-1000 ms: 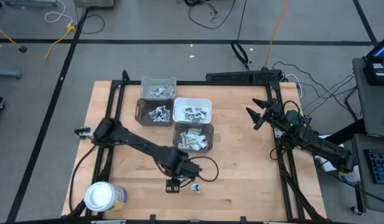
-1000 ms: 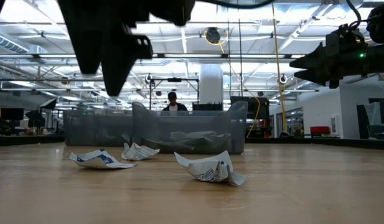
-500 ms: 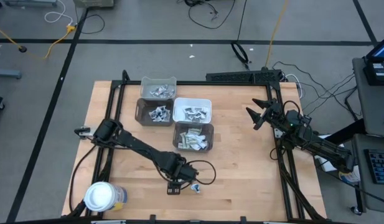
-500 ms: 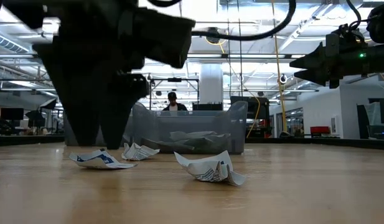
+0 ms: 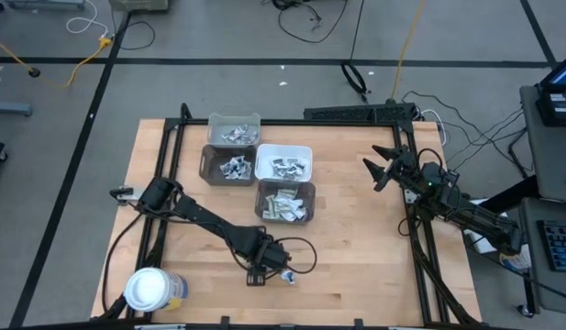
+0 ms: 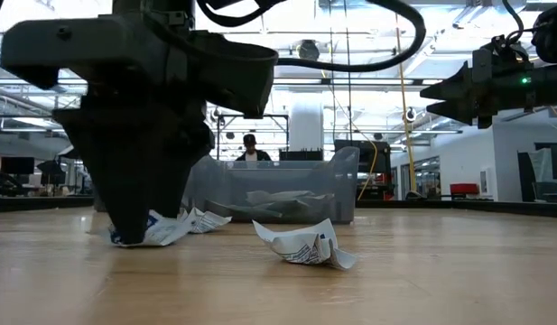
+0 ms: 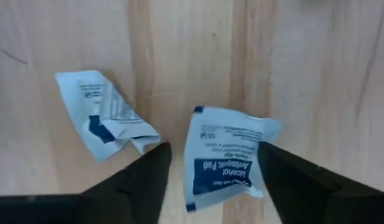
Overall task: Pick & Place First Aid Supplies
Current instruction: Put the blue alcohol pad into the left black bin
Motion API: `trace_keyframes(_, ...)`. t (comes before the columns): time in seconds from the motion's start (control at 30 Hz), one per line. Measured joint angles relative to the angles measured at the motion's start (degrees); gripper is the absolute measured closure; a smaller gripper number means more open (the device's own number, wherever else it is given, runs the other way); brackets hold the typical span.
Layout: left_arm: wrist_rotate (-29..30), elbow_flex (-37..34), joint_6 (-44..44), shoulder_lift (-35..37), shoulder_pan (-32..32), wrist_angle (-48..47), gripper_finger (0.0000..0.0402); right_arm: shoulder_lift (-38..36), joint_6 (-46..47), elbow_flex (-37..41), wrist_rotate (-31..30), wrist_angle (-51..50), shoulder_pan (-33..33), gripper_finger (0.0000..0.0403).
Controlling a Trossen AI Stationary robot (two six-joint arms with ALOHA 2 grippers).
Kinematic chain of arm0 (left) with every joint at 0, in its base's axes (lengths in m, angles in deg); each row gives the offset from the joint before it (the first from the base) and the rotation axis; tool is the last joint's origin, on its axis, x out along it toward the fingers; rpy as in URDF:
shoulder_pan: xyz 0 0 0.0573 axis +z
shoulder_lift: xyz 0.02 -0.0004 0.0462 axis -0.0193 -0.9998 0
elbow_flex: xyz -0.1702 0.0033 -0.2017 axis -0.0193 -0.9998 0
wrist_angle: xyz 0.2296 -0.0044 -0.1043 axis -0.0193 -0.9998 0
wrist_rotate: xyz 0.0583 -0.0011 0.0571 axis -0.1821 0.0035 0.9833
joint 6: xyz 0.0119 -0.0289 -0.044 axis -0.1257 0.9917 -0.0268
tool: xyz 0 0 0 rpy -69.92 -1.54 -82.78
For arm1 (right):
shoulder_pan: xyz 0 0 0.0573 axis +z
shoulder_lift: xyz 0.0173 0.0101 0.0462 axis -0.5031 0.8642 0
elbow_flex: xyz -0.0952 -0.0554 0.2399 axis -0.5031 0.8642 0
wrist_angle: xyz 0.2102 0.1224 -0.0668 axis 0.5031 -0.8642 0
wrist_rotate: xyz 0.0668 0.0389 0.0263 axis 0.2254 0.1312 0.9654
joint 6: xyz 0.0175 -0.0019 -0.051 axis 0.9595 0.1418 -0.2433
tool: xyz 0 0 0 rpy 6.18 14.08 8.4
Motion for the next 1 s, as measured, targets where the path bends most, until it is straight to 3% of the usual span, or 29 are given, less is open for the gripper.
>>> trace_keyframes(0.37, 0.6, -0.2, 0.7, 0.0, 0.7, -0.7, 0.0387, 0.0, 0.0, 0.0, 0.0, 0.0, 0.0, 0.0105)
trace_keyframes(0.63, -1.4, 0.2, 0.5, 2.5, 1.1, -4.6, 0.0397, 0.0, 0.0, 0.0, 0.0, 0.0, 0.0, 0.0105)
trace_keyframes(0.83, -6.1, 0.1, -0.3, 10.8, 1.5, -7.5, 0.0399, 0.0, 0.0, 0.0, 0.0, 0.0, 0.0, 0.0105)
trace_keyframes(1.0, -5.9, 0.0, -0.9, 16.3, 1.9, -10.3, 0.0399, 0.0, 0.0, 0.0, 0.0, 0.0, 0.0, 0.0105)
